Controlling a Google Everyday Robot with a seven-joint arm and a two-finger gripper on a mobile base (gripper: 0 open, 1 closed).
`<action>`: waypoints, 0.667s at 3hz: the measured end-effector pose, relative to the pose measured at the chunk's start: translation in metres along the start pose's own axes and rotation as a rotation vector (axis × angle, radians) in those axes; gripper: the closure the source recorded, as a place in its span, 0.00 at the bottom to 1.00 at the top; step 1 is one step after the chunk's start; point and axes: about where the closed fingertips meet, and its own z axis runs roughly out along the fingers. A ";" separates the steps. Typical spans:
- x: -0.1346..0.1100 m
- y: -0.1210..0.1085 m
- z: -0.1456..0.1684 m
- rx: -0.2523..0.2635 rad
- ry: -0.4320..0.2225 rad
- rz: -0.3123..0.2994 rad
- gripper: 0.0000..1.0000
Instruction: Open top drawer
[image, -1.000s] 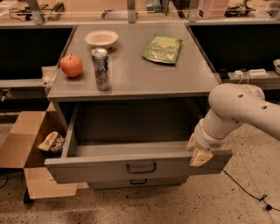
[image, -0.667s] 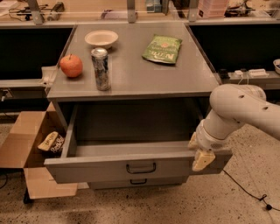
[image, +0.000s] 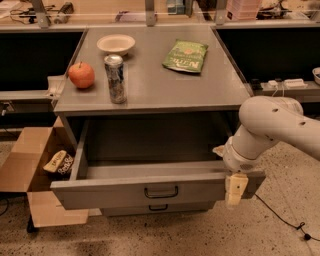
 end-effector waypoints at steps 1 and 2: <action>0.008 0.017 -0.002 -0.033 -0.009 -0.005 0.02; 0.016 0.042 -0.004 -0.056 0.001 -0.021 0.24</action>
Offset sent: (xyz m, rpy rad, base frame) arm -0.0725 -0.0236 0.0014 -0.0110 0.0702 0.0554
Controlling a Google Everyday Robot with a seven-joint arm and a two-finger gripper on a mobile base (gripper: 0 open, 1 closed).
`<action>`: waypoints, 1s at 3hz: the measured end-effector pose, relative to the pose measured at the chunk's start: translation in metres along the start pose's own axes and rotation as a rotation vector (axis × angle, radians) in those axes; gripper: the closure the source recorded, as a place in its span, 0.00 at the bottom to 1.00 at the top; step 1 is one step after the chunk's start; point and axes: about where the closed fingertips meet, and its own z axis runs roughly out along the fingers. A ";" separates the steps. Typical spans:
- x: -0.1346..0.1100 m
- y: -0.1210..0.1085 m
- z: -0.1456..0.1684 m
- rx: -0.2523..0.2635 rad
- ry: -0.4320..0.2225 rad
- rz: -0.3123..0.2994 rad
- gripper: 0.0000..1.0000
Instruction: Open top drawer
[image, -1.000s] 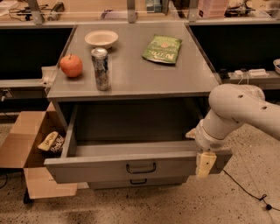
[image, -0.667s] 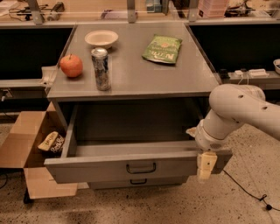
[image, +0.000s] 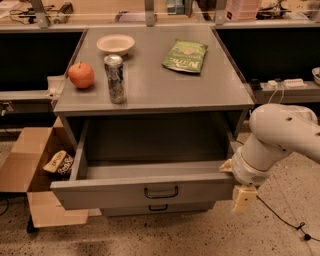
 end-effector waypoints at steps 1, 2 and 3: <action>0.012 0.019 0.000 -0.008 -0.011 0.011 0.47; 0.014 0.022 0.000 -0.009 -0.013 0.013 0.51; 0.014 0.022 0.000 -0.009 -0.013 0.013 0.28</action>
Offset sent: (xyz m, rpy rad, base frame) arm -0.0192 -0.0115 -0.0021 0.0109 0.0104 -0.0094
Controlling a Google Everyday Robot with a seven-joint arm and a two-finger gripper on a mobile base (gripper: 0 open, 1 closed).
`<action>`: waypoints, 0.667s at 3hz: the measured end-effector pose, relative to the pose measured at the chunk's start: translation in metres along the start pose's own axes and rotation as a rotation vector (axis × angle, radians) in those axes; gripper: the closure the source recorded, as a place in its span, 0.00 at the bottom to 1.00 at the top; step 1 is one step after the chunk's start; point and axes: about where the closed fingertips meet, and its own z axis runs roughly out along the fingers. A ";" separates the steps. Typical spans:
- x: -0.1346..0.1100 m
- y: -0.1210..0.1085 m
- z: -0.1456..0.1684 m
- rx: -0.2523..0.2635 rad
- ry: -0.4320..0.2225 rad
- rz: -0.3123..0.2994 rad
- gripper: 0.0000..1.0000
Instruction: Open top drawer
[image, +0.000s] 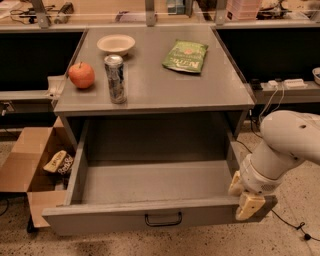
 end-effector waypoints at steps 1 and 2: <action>0.000 0.000 0.000 0.000 0.000 0.000 0.04; 0.000 0.000 0.000 0.000 0.000 0.000 0.00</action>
Offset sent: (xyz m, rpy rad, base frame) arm 0.0000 0.0000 0.0000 0.0000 0.0000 0.0000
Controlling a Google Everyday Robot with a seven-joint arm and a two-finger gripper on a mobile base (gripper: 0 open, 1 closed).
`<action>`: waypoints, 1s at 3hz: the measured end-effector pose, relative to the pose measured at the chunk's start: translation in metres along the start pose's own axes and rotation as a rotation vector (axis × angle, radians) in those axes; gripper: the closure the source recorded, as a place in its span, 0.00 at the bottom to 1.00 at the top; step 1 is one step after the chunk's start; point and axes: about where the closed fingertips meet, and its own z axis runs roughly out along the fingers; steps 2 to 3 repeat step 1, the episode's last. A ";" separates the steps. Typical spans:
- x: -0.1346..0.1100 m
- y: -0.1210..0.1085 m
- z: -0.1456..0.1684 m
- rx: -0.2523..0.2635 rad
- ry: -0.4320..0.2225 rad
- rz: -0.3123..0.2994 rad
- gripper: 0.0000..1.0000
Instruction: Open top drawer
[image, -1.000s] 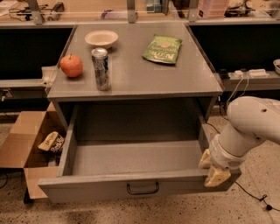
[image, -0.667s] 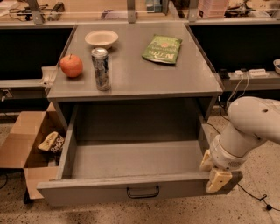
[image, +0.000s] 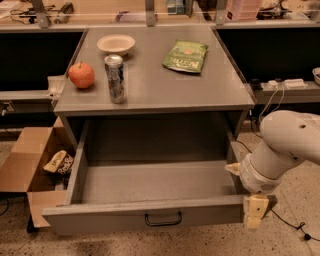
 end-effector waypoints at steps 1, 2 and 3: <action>0.000 0.000 0.000 0.000 0.000 0.000 0.00; 0.000 0.000 0.000 0.000 0.000 0.000 0.00; 0.000 0.000 0.000 0.000 0.000 0.000 0.00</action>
Offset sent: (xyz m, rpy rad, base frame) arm 0.0000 0.0000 0.0000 0.0000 0.0000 0.0000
